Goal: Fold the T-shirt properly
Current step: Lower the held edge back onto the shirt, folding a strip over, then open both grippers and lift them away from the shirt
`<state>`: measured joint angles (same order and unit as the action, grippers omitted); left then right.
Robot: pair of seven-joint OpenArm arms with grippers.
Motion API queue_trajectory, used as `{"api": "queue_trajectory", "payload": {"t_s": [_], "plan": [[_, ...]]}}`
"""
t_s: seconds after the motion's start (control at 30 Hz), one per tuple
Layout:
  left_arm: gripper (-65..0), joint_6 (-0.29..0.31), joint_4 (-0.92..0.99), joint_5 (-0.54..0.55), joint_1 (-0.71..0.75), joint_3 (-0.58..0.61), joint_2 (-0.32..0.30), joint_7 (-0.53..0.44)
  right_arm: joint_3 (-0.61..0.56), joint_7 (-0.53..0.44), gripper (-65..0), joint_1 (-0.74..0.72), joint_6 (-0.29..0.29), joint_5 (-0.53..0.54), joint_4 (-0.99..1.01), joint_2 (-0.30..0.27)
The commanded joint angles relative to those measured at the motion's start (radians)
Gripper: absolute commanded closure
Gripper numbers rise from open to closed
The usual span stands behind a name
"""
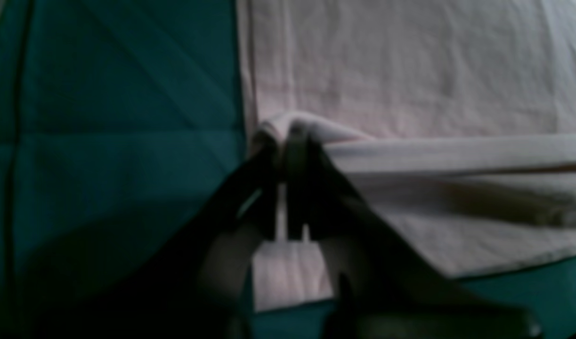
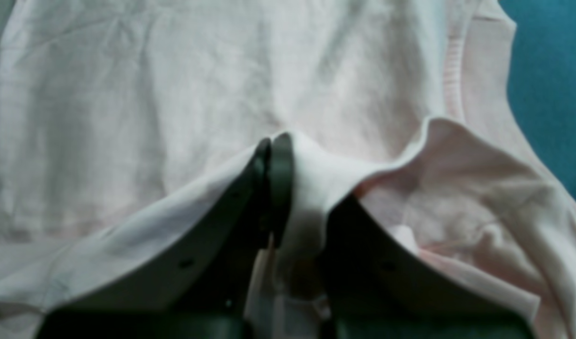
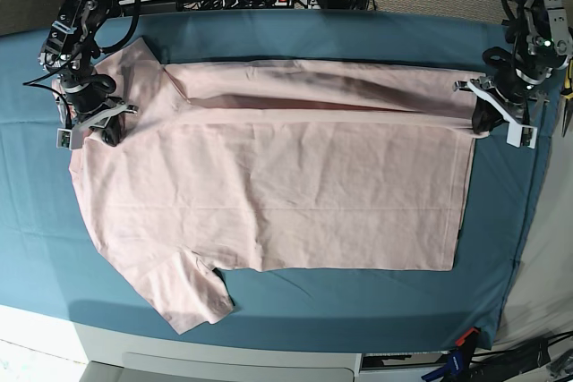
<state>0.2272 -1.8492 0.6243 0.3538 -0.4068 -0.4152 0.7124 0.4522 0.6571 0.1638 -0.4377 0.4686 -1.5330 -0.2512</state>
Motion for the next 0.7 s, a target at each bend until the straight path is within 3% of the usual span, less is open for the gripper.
{"api": "queue_trajectory", "payload": {"t_s": [0.0, 0.07, 0.13, 0.17, 0.23, 0.43, 0.53, 0.67], "plan": [[-8.2, 0.002, -0.014, 0.004, -0.005, -0.007, -0.014, -0.026, 0.006, -0.017, 0.0, -0.011, 0.001, 0.008, -0.015, -0.017], [-22.5, 0.021, -0.014, 0.004, -0.005, -0.007, -0.014, -0.027, 0.006, -0.01, 0.0, -0.011, 0.0, 0.008, -0.015, -0.018], [-31.4, 0.035, -0.014, 0.004, -0.005, -0.007, -0.014, -0.03, 0.006, -0.008, -12.3, -0.011, 0.001, 0.008, -0.015, -0.017], [-32.7, 0.035, -0.014, 0.003, -0.005, -0.007, -0.014, -0.031, 0.006, -0.009, -19.8, -0.011, 0.001, 0.009, -0.015, -0.018], [-32.6, 0.034, -0.014, 0.004, -0.005, -0.007, -0.014, -0.032, 0.006, -0.011, -26.5, -0.011, 0.001, 0.009, -0.015, -0.018], [-32.6, 0.035, -0.014, 0.003, -0.005, -0.008, -0.015, -0.018, 0.027, -0.017, -26.5, -0.011, 0.001, 0.013, -0.032, -0.017], [-32.6, 0.035, -0.014, 0.003, -0.004, -0.008, -0.018, 0.009, 0.085, 0.029, -26.5, -0.01, 0.001, 0.024, -0.077, -0.006], [-32.6, 0.041, -0.031, 0.003, 0.005, -0.009, -0.032, 0.036, 0.202, 0.145, -26.5, 0.012, -0.008, 0.134, -0.165, -0.007]]}}
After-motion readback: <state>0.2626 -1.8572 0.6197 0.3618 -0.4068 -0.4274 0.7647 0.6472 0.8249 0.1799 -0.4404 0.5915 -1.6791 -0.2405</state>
